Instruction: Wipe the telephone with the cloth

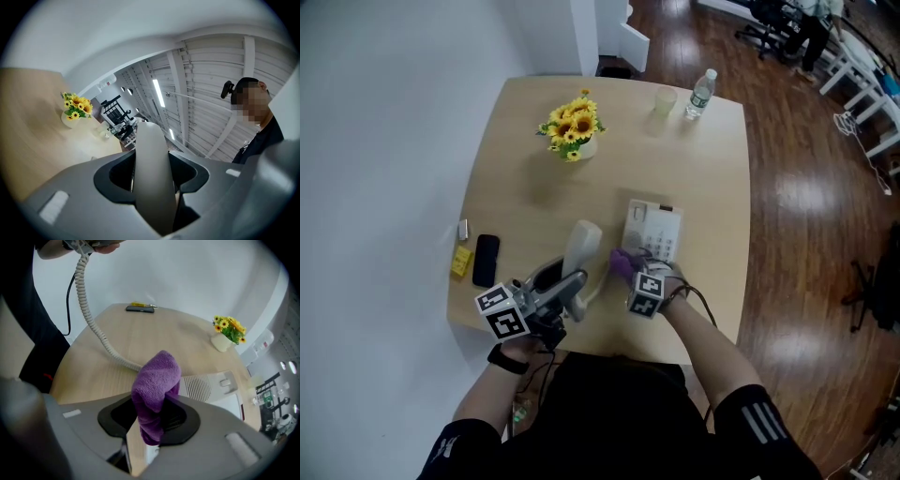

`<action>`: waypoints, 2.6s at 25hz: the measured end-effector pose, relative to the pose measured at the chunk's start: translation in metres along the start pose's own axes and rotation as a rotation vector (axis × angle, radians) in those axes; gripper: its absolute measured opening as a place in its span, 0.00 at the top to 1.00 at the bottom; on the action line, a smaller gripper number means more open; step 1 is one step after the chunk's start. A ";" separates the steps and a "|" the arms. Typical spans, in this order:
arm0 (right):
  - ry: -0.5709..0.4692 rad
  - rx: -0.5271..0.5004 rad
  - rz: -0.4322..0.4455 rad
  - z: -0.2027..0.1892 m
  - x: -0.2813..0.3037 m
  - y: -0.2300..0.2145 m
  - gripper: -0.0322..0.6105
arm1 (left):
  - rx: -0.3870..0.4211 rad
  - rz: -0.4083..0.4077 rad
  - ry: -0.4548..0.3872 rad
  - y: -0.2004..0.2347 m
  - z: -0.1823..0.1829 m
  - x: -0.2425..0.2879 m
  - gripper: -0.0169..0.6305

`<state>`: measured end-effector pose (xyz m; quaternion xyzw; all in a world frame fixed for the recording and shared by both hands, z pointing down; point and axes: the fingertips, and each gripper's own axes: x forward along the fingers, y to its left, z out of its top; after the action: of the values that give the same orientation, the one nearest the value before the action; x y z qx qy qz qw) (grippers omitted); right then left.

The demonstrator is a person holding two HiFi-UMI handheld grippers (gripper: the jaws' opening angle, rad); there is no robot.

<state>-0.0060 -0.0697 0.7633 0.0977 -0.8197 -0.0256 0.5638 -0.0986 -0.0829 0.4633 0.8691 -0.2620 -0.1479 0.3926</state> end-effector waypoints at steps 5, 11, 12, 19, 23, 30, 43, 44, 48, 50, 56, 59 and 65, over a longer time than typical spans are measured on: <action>-0.017 0.093 0.099 0.002 -0.006 0.012 0.75 | -0.001 0.011 0.018 0.000 -0.007 0.005 0.65; -0.189 0.229 0.173 0.010 -0.052 0.045 0.75 | -0.035 0.114 0.056 0.040 -0.029 0.020 0.65; -0.226 0.256 0.158 0.009 -0.064 0.048 0.75 | -0.028 0.159 0.072 0.053 -0.034 0.025 0.65; -0.338 0.411 0.010 -0.037 -0.142 0.055 0.74 | 0.051 0.432 0.200 0.135 -0.075 0.089 0.65; -0.431 0.562 -0.051 -0.055 -0.181 0.047 0.74 | 0.110 0.587 0.290 0.173 -0.107 0.113 0.65; -0.506 0.675 -0.133 -0.081 -0.225 0.044 0.74 | 0.203 0.735 0.351 0.202 -0.131 0.137 0.65; -0.517 0.714 -0.111 -0.091 -0.234 0.055 0.74 | 0.264 0.820 0.417 0.217 -0.148 0.149 0.64; -0.519 0.711 -0.111 -0.090 -0.234 0.054 0.74 | 0.272 0.812 0.419 0.215 -0.147 0.149 0.63; -0.554 0.752 -0.099 -0.084 -0.236 0.042 0.74 | 0.338 0.757 0.397 0.199 -0.131 0.143 0.60; -0.605 0.844 -0.081 -0.080 -0.240 0.031 0.74 | 0.349 0.698 0.379 0.184 -0.123 0.132 0.60; -0.744 0.990 -0.052 -0.064 -0.252 0.005 0.74 | 0.421 0.457 0.347 0.111 -0.101 0.085 0.60; -0.750 1.009 -0.070 -0.054 -0.254 0.002 0.74 | 0.380 0.339 0.307 0.074 -0.093 0.060 0.61; -0.761 1.032 -0.080 -0.023 -0.246 0.016 0.74 | 0.481 0.195 0.336 0.017 -0.108 0.017 0.62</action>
<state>0.0981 -0.0056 0.5484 0.3709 -0.8651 0.3183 0.1126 -0.0402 -0.0369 0.5459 0.9201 -0.3032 0.1025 0.2257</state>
